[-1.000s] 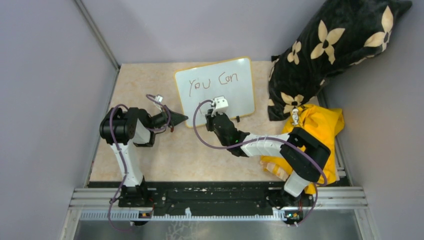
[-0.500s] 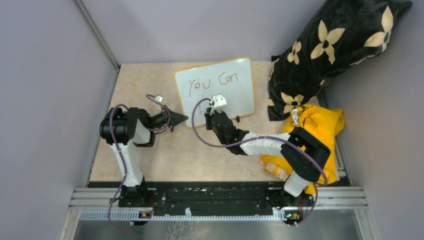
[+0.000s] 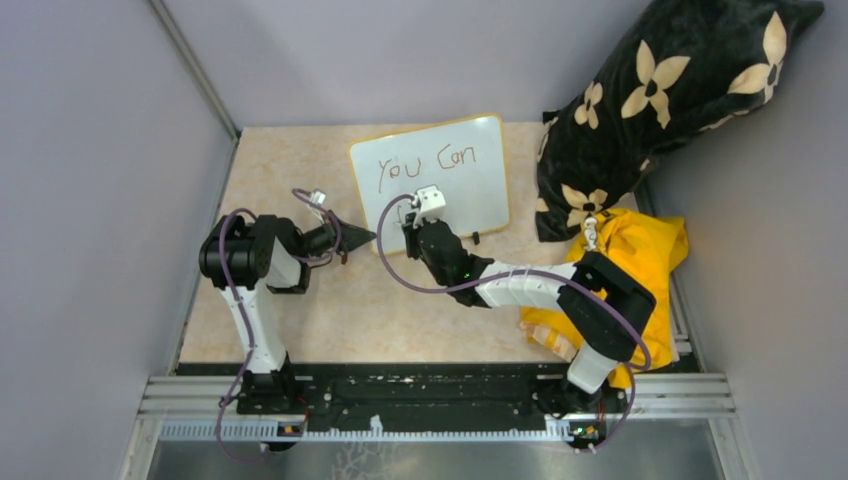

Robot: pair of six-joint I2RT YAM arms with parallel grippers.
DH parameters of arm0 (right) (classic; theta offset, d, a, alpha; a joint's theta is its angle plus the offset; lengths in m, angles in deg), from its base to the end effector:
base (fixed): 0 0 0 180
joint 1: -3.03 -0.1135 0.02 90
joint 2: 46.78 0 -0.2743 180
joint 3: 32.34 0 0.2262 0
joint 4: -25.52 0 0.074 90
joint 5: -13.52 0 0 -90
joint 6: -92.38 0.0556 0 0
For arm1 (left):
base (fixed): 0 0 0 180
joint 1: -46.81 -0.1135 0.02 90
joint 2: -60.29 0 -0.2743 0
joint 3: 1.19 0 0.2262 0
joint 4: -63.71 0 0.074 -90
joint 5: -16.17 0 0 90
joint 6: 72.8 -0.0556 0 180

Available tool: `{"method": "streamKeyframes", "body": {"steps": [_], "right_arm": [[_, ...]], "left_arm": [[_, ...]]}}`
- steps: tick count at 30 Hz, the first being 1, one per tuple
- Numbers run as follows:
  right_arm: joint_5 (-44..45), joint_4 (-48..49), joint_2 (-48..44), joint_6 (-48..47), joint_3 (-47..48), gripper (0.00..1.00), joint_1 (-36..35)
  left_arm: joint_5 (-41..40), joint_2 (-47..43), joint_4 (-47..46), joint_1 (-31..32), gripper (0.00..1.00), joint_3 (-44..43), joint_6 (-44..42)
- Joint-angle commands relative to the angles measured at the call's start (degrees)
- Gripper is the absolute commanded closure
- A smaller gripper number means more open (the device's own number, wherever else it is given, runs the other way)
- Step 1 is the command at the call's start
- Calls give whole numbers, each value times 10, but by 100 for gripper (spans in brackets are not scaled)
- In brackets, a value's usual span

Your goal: Write a sentence on the whiteboard

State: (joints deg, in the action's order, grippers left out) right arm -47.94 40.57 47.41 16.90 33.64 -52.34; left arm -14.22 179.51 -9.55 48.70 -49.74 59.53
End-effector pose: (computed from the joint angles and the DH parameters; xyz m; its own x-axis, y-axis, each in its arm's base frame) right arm 0.2259 0.2803 0.2522 -0.2402 0.0398 -0.9699 -0.4114 0.9008 0.1388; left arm 0.3290 -0.0588 0.1441 -0.5578 -0.3224 -0.7648 0.6795 0.3518 -0.6439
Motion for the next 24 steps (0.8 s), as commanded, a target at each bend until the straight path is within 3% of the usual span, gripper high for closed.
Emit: {"method": "streamKeyframes", "body": {"steps": [1, 24], "right_arm": [[-23, 11, 15, -13, 30, 100, -7], [12, -4, -14, -6, -36, 100, -8]], "left_arm": [[6, 7, -22, 4, 100, -2, 3], [7, 7, -20, 4, 100, -2, 3]]}}
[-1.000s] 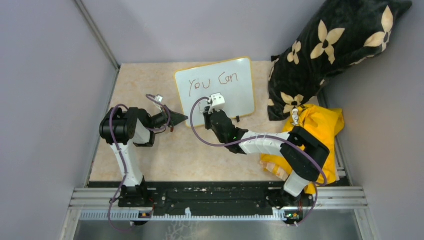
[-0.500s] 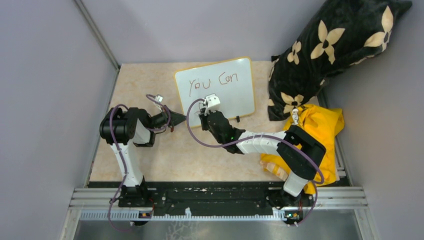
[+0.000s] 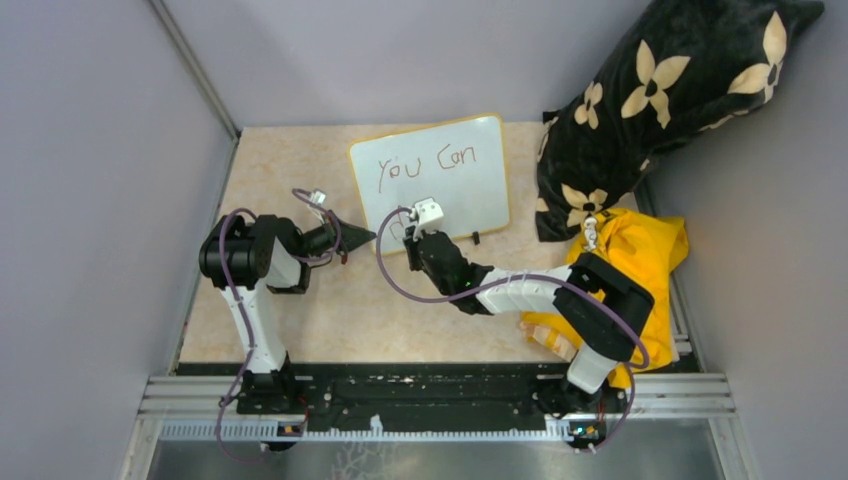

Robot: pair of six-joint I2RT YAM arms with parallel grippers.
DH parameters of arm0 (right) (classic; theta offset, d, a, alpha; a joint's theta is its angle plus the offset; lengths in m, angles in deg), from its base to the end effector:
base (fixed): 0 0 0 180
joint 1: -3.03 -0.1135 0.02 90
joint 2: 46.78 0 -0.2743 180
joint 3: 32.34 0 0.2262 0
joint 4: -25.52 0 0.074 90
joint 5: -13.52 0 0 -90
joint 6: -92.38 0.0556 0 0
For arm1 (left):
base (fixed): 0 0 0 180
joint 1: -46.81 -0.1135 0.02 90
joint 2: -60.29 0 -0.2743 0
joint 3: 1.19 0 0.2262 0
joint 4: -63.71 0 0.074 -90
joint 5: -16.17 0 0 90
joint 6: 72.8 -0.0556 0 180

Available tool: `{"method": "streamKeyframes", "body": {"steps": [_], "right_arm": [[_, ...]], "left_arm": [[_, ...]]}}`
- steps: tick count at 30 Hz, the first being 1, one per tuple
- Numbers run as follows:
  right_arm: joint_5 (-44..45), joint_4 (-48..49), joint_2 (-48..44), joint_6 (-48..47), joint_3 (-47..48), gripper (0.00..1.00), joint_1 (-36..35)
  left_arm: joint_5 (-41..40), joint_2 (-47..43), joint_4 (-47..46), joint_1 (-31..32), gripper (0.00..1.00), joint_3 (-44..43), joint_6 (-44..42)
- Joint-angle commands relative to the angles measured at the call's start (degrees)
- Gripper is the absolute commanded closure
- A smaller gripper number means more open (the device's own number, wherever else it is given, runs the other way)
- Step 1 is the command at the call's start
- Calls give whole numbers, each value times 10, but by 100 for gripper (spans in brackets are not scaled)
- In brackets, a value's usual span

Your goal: Write a sentence on the whiteboard

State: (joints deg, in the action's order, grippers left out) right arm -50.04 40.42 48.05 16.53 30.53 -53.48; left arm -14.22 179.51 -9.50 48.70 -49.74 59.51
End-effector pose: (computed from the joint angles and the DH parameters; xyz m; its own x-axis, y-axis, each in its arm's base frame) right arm 0.2156 0.2810 0.2308 -0.2821 -0.0297 -0.9589 -0.4568 0.8831 0.1070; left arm 0.3290 -0.0588 0.1440 -0.5582 -0.3223 -0.7645 0.6791 0.3519 -0.6442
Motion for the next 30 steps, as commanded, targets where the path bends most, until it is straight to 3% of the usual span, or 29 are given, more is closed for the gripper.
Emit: {"method": "streamKeyframes", "body": {"steps": [1, 30], "right_arm": [[35, -2, -22, -1, -5, 100, 5], [40, -6, -33, -26, 56, 100, 47]], "left_arm": [[7, 7, -20, 4, 100, -2, 4], [7, 7, -20, 4, 100, -2, 3]]}}
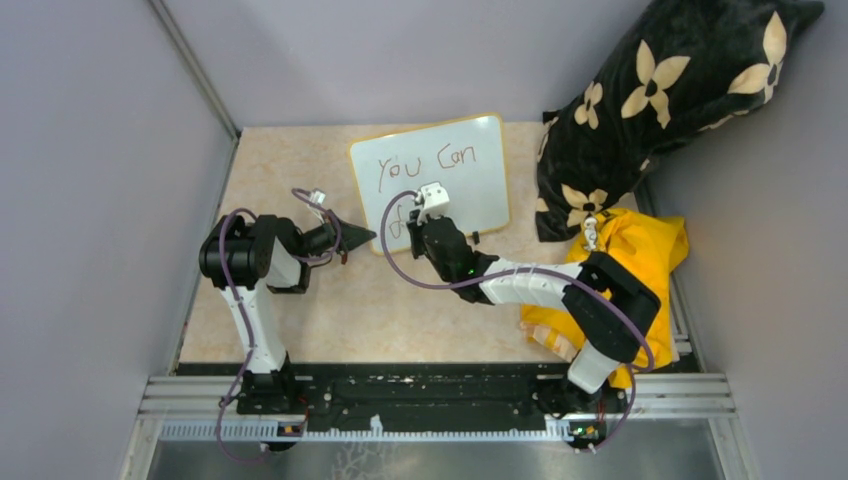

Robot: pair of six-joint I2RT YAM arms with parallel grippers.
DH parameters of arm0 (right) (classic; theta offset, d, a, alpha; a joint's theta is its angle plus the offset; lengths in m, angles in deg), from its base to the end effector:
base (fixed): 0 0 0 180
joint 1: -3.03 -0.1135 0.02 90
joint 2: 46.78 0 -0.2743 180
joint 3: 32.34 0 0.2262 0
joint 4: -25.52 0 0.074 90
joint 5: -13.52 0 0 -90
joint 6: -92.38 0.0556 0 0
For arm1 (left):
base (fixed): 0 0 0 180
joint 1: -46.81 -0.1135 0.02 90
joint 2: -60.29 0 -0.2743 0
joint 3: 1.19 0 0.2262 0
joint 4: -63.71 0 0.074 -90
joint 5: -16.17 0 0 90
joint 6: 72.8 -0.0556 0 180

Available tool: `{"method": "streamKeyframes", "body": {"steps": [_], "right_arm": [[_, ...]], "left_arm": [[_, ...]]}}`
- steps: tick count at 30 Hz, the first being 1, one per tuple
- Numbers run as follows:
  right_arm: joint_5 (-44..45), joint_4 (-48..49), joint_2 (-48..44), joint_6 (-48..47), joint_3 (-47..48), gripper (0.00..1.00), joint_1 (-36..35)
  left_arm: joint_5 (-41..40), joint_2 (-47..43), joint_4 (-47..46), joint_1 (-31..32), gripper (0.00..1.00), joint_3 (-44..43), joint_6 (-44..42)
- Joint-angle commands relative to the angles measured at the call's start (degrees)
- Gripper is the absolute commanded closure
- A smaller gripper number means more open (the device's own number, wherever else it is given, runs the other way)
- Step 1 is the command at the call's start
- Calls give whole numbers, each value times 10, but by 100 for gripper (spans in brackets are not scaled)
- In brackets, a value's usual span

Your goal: Write a sentence on the whiteboard

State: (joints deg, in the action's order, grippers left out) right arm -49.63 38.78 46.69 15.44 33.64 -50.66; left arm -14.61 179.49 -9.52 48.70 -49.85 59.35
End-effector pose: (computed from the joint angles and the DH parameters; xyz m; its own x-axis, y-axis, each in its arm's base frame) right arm 0.2317 0.2729 0.2525 -0.2457 0.0061 -0.9693 -0.4149 0.9031 0.1109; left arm 0.3298 -0.0587 0.1445 -0.5521 -0.3254 -0.7676 0.6799 0.3572 -0.6404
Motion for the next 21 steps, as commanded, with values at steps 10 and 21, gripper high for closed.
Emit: {"method": "streamKeyframes", "body": {"steps": [10, 21], "right_arm": [[4, 27, -107, 20, -57, 100, 18], [-10, 27, -77, 23, -28, 100, 18]], "left_arm": [[11, 8, -20, 4, 100, -1, 6], [11, 8, -20, 4, 100, -2, 6]]}}
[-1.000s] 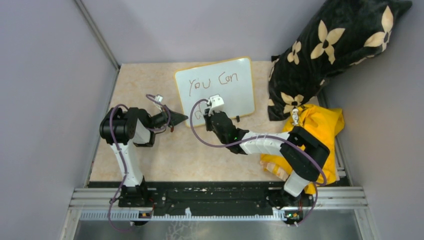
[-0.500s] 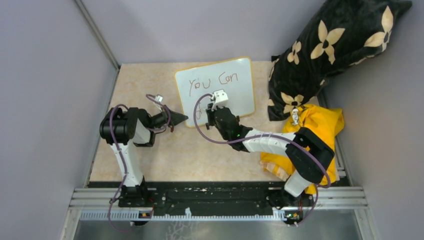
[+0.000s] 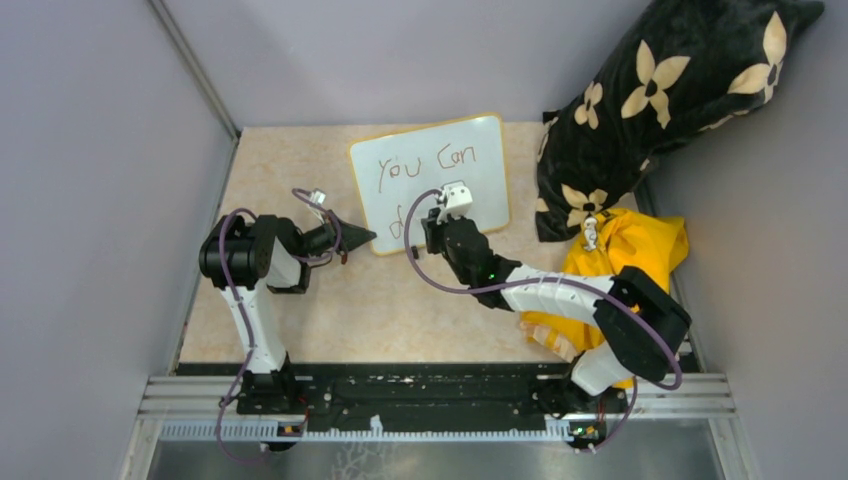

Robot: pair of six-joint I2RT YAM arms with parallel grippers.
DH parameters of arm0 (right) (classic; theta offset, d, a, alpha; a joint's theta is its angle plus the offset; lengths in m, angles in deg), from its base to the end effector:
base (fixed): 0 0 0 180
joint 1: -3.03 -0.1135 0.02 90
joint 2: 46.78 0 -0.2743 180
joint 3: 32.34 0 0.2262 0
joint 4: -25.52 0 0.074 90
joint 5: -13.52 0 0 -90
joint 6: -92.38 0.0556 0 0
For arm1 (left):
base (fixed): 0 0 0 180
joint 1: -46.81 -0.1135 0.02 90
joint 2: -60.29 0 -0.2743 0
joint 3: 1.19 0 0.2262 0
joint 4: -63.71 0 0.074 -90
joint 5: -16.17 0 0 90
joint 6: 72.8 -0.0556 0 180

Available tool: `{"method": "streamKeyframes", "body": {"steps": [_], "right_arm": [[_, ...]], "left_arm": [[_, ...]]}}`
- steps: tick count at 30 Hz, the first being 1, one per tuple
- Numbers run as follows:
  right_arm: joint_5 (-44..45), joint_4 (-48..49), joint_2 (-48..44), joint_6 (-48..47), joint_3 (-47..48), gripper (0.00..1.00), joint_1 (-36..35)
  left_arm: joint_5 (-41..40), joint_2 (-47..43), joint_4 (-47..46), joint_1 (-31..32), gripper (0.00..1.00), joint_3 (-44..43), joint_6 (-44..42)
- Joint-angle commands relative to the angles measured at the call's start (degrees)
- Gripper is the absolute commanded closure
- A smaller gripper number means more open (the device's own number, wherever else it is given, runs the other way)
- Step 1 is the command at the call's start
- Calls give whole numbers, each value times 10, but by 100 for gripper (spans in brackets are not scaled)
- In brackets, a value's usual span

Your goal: Write a sentence on the whiteboard

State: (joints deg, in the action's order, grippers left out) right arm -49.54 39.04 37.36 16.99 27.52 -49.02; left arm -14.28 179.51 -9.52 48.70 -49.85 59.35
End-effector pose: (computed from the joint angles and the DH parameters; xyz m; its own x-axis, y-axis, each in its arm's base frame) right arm 0.2164 0.2365 0.2703 -0.2194 0.0844 -0.9720 -0.3864 0.9073 0.1660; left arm 0.3295 -0.0588 0.1444 -0.5543 -0.3220 -0.7675 0.6817 0.3534 -0.6406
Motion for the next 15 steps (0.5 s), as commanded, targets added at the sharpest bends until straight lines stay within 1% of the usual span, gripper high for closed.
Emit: {"method": "streamKeyframes", "body": {"steps": [1, 15], "right_arm": [[-14, 24, 21, 9, 37, 100, 2], [-18, 17, 67, 11, 72, 100, 2]], "left_arm": [[7, 7, -20, 4, 100, -2, 6], [8, 7, -19, 4, 100, -2, 7]]}}
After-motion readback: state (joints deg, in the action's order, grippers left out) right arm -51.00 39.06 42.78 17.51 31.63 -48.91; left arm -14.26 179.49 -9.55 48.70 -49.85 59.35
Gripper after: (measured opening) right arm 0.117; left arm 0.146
